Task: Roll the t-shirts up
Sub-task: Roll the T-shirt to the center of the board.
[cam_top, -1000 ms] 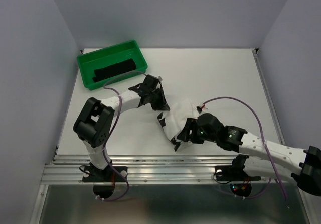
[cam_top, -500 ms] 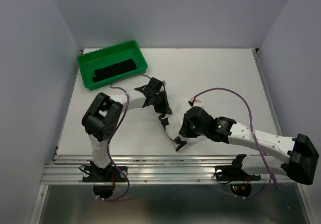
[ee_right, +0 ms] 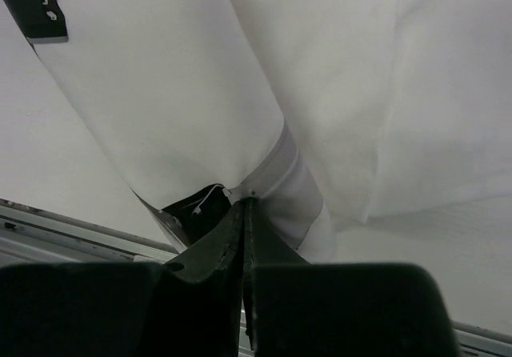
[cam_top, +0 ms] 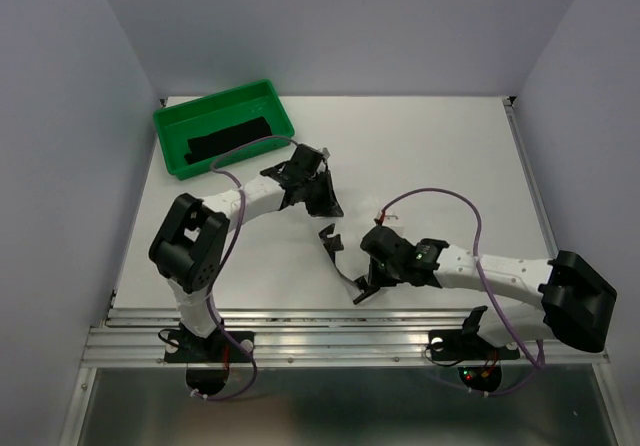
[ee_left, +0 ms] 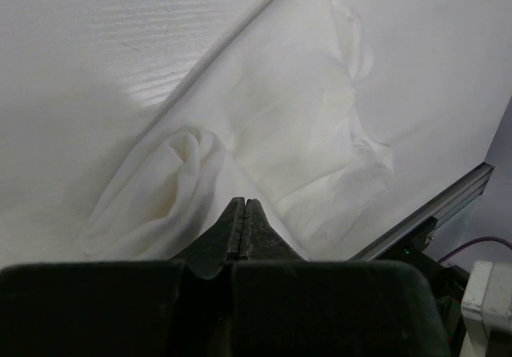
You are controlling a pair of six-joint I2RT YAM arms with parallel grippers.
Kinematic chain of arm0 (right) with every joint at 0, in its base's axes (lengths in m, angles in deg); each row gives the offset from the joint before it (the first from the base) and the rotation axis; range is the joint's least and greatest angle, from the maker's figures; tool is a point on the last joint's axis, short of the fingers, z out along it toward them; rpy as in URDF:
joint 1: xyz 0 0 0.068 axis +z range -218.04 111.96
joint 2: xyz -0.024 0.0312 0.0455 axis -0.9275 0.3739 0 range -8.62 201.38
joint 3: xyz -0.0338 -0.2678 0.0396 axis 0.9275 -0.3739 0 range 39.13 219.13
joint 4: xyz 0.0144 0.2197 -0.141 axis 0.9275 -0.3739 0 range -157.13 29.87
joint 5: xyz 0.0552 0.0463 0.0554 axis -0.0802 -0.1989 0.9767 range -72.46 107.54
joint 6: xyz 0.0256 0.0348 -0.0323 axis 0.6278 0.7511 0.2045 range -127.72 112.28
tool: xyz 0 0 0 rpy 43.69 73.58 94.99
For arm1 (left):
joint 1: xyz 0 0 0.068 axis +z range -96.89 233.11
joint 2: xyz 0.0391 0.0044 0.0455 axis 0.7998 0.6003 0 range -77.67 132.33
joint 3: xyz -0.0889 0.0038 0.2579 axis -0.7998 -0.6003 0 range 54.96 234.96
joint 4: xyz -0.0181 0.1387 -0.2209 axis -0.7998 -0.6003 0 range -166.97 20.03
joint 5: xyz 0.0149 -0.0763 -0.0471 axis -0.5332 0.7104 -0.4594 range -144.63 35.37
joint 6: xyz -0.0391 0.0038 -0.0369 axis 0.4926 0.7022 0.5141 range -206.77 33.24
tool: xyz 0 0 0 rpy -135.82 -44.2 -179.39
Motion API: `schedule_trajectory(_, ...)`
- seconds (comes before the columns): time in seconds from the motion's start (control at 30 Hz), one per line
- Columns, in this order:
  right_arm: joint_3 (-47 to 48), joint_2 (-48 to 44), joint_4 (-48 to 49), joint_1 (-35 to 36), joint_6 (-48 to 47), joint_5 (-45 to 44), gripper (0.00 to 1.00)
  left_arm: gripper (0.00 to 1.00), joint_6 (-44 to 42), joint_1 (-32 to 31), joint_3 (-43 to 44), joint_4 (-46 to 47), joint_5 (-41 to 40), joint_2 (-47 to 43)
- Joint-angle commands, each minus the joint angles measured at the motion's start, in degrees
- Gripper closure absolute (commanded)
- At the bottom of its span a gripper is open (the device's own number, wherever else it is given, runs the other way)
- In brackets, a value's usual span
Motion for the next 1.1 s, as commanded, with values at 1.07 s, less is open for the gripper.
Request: schedule_trajectory(1.07,7.97,3.87,4.10,-2.19,-0.31,-6.40,0.95,1.00,-1.82,-2.92,-7.26,-2.84,-7.66,-16.53)
